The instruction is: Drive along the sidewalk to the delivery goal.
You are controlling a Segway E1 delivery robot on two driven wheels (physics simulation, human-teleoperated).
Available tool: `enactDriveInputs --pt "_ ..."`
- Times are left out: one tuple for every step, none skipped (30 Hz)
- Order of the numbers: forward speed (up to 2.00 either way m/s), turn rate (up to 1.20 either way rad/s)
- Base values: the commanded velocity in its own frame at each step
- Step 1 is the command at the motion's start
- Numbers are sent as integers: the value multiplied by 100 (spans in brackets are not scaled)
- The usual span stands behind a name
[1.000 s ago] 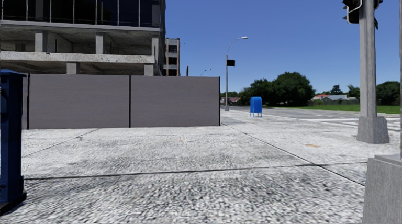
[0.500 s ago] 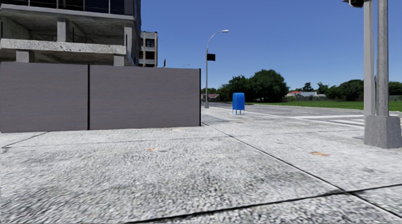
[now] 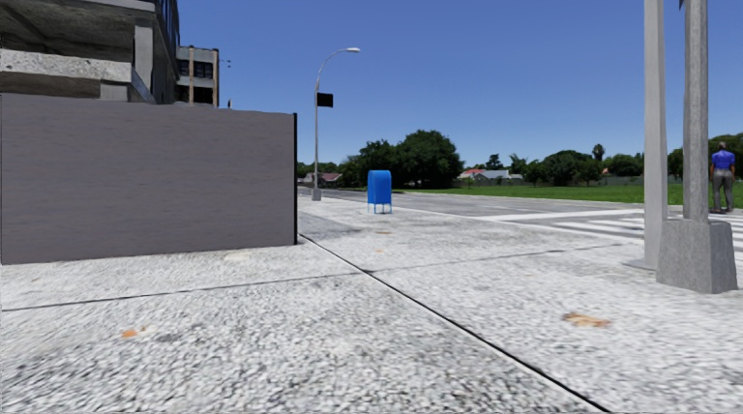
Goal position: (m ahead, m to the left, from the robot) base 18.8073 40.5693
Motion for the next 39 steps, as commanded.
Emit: enactDriveInputs --pt "200 0" --pt "200 0" --pt "200 0" --pt "200 0" --pt "200 0" --pt "200 0" --pt "200 0" --pt "200 0" --pt "200 0" --pt "200 0" --pt "200 0" --pt "200 0" --pt "200 0" --pt "200 0" --pt "200 0" --pt "200 0" --pt "200 0" --pt "200 0" --pt "200 0" --pt "200 0" --pt "200 0" --pt "200 0" --pt "200 0" --pt "200 0" --pt "200 0" --pt "200 0" --pt "200 0" --pt "200 0" --pt "200 0" --pt "200 0" --pt "200 0" --pt "200 0" --pt "200 0" --pt "200 0" --pt "200 0" --pt "200 0" --pt "200 0" --pt "200 7" --pt "200 20"
